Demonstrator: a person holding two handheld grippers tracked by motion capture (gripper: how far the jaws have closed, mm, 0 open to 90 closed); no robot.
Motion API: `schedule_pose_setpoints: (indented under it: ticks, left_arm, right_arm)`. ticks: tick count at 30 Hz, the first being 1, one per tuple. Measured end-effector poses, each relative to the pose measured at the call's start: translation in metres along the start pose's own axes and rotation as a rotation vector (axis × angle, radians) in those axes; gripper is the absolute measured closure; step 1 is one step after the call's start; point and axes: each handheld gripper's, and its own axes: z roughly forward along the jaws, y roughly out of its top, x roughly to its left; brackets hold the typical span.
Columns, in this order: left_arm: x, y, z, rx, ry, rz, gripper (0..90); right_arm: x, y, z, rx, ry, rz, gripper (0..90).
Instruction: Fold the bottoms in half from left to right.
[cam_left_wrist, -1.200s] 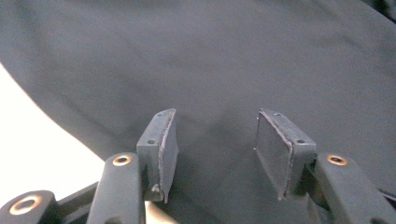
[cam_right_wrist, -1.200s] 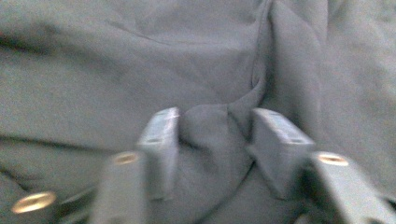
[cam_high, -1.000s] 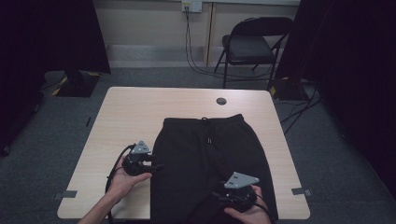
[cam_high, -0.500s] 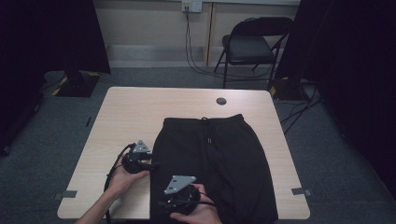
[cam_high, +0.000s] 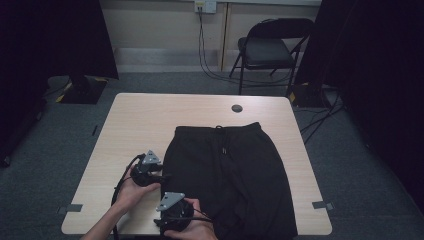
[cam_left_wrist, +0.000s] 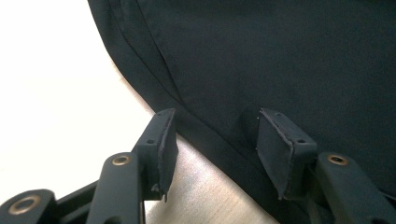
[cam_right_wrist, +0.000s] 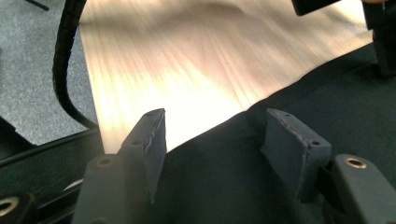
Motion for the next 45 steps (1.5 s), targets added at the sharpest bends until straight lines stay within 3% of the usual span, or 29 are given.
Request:
schedule_pose_setpoints:
  ticks: [5,12,17,19,23,25,26,28,32,34,37,42,43,45]
  left_arm:
    - [0.0,0.0,0.0,-0.003,0.003,0.001,45.7]
    - [0.002,-0.001,-0.001,0.002,0.003,-0.024,40.4]
    - [0.0,0.0,0.0,0.007,0.01,-0.021,37.3]
    - [-0.002,0.0,0.0,0.011,0.021,-0.017,37.2]
    - [-0.003,0.0,0.001,0.011,0.02,-0.017,37.5]
    - [-0.003,0.0,0.001,0.012,0.022,-0.021,37.5]
    - [-0.004,0.0,0.0,0.014,0.024,-0.026,37.4]
    - [-0.002,0.001,-0.001,0.021,0.018,-0.032,37.3]
    - [0.005,0.001,-0.004,0.013,-0.005,-0.087,36.8]
    - [0.009,0.005,-0.006,0.013,0.027,-0.091,35.5]
    - [0.013,0.014,-0.009,-0.029,0.05,-0.084,32.9]
    - [0.021,0.018,0.004,-0.018,0.036,-0.132,32.3]
    - [0.024,0.018,0.007,-0.027,0.023,-0.166,32.7]
    - [0.022,0.019,0.009,-0.011,0.044,-0.134,33.8]
  right_arm:
    - [-0.004,-0.005,-0.005,-0.023,-0.029,0.035,59.3]
    - [-0.014,-0.01,-0.022,-0.003,-0.09,0.063,85.5]
    - [-0.025,-0.022,-0.037,0.033,-0.149,0.082,86.5]
    - [-0.029,-0.028,-0.037,0.028,-0.143,0.094,81.9]
    - [-0.029,-0.025,-0.032,-0.003,-0.115,0.102,63.9]
    - [-0.028,-0.02,-0.026,-0.015,-0.089,0.095,61.2]
    - [-0.027,-0.019,-0.024,-0.005,-0.094,0.095,61.3]
    - [-0.025,-0.018,-0.021,-0.01,-0.089,0.084,70.7]
    - [-0.019,-0.02,-0.023,-0.009,-0.081,0.07,84.6]
    - [-0.015,-0.021,-0.023,-0.011,-0.064,0.066,86.4]
    - [-0.007,-0.02,-0.023,-0.011,-0.053,0.042,86.9]
    - [0.002,-0.017,-0.02,-0.012,-0.026,0.031,86.9]
    - [0.002,-0.017,-0.019,-0.013,-0.028,0.032,86.9]
    - [0.002,-0.017,-0.019,-0.012,-0.028,0.033,86.9]
